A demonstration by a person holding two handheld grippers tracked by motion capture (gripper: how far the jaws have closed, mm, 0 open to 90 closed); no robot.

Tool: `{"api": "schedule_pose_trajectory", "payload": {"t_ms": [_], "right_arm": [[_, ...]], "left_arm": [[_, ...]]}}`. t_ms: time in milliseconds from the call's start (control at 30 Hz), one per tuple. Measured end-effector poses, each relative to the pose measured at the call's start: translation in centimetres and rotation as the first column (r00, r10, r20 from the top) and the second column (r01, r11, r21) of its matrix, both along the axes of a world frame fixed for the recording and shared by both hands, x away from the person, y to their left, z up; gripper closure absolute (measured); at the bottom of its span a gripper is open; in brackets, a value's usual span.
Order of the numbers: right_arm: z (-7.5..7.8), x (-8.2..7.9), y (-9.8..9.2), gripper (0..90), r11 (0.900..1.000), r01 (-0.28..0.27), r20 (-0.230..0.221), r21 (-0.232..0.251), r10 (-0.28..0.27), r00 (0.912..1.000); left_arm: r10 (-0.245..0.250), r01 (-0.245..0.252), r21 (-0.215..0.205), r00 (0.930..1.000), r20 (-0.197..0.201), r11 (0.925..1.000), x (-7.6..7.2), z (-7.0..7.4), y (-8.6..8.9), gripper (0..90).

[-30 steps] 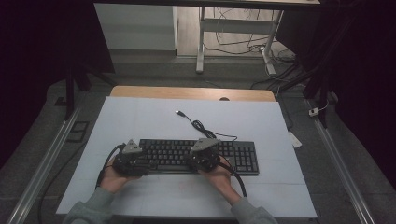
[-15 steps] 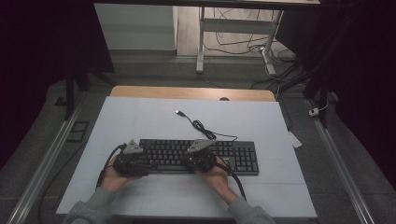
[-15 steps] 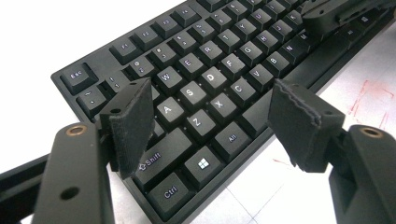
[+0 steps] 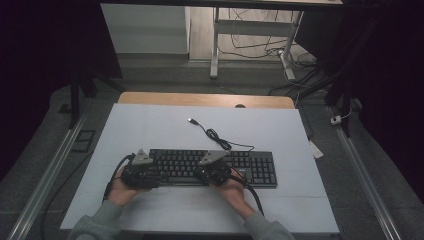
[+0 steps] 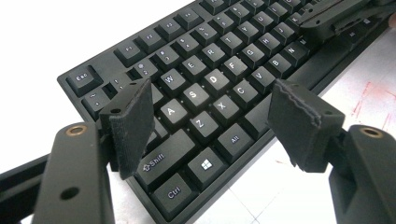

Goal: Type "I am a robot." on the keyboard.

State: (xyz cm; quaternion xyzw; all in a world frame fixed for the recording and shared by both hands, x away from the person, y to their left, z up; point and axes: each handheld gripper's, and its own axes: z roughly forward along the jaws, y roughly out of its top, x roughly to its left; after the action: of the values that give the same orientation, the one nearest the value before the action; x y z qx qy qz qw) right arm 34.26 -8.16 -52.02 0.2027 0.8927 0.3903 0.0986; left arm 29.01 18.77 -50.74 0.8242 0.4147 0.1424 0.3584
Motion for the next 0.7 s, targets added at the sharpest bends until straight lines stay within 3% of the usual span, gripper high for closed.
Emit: {"api": "schedule_pose_trajectory", "payload": {"t_ms": [100,500,700], "right_arm": [[0.2,-0.1,-0.1,89.5,1.000,-0.001,0.010,0.000,0.001,0.9999],[1.8,-0.3,-1.9,89.0,0.994,0.020,0.033,0.106,-0.024,0.9992],[2.3,-0.7,-3.8,75.7,0.989,0.060,0.037,0.133,-0.065,0.9972]], "left_arm": [[0.002,-0.002,-0.002,1.0000,0.002,1.0000,0.0,0.0,0.0,31.3],[0.010,-0.010,-0.005,0.9999,0.008,0.9999,-0.1,0.1,0.1,31.3],[0.011,-0.011,-0.005,0.9999,0.010,0.9999,-0.1,0.1,0.2,31.3]]}}
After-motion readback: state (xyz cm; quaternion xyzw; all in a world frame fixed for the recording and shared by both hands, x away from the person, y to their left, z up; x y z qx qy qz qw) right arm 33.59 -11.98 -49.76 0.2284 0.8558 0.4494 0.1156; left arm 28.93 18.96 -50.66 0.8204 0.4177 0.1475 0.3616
